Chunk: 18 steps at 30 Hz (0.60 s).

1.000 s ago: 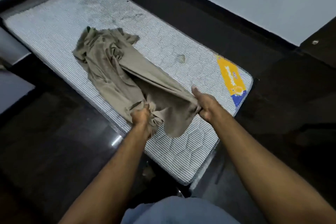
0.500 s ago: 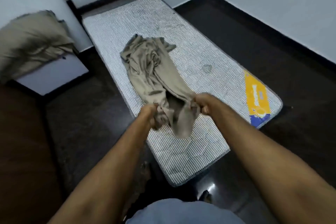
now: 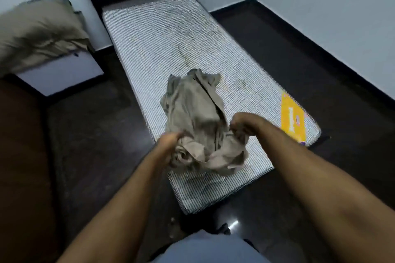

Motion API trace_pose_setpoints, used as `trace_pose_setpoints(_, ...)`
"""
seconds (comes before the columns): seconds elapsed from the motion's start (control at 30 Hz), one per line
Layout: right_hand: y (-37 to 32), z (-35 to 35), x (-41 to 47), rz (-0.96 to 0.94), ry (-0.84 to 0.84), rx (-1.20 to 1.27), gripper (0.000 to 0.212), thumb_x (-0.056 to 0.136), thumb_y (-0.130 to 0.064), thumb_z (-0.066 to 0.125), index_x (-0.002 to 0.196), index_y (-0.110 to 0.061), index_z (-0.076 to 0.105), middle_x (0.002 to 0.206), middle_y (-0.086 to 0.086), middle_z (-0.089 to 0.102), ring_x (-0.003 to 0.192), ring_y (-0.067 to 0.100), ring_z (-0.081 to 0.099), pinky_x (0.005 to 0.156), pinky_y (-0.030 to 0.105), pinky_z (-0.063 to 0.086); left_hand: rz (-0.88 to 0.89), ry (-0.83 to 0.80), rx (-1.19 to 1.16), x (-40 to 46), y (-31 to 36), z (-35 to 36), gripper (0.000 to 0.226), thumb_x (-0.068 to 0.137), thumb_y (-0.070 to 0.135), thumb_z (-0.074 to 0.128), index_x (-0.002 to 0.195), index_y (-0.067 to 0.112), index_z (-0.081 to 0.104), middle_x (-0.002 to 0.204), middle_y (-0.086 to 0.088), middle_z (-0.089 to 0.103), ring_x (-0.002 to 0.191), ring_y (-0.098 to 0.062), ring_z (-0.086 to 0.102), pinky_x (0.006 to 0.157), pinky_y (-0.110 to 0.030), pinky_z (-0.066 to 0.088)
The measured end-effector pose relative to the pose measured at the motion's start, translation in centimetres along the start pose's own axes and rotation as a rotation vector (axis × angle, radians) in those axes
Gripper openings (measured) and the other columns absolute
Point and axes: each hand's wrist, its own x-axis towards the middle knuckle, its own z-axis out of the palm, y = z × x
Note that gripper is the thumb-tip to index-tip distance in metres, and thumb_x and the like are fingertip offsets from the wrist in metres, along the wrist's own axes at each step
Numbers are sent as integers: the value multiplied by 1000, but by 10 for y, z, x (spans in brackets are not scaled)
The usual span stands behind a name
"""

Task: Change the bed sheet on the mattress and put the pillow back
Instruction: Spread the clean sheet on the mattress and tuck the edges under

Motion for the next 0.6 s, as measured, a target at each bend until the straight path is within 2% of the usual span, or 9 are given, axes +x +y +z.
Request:
trace_pose_setpoints(0.07,-16,8,0,-149,121,92,18,91,1,52,89,-14,62,78,2,55,90,24,56,76,29,47,78,40,-110,6,15,0,65,51,48,81,98,3,75,97,-10,77,84,-26,74,81,-40,62)
trace_pose_setpoints(0.17,-20,13,2,-347,282,384,30,88,5,51,105,-7,73,94,8,71,91,27,67,69,31,57,155,36,-190,3,36,8,38,80,27,81,105,-1,72,97,-14,75,87,-27,73,75,-33,61)
trace_pose_setpoints(0.23,-8,20,12,-361,322,530,31,93,0,54,114,-12,73,99,3,72,89,18,68,67,22,55,133,15,-192,3,26,12,41,81,30,83,109,3,72,100,-13,76,90,-30,74,79,-42,63)
trace_pose_setpoints(0.3,4,24,26,-296,369,603,35,91,2,52,112,-15,74,94,3,72,85,19,67,62,21,52,80,31,-248,7,13,10,42,79,32,85,111,8,72,100,-11,77,89,-30,74,80,-45,63)
trace_pose_setpoints(0.37,16,24,38,-170,354,655,37,83,4,46,97,-13,74,78,14,69,66,24,62,50,24,47,41,42,-290,9,2,7,35,82,25,84,110,7,73,96,-11,78,86,-31,76,77,-45,63)
trace_pose_setpoints(0.43,24,17,52,-53,332,683,27,84,3,44,80,-8,69,68,20,62,52,22,56,47,27,42,37,4,-305,3,-2,8,31,83,18,82,110,7,73,95,-12,78,86,-31,76,74,-44,64)
trace_pose_setpoints(0.53,27,1,76,80,217,643,17,96,-4,53,84,-4,65,66,10,62,48,17,57,43,20,43,-33,113,-313,12,4,12,21,80,10,79,99,8,72,89,-12,76,80,-30,73,65,-38,61)
trace_pose_setpoints(0.6,24,-13,96,140,103,570,13,96,-4,57,84,-6,61,58,7,64,42,15,60,38,18,46,-125,166,-367,17,17,17,22,76,12,77,96,6,72,88,-14,75,78,-31,73,62,-43,61)
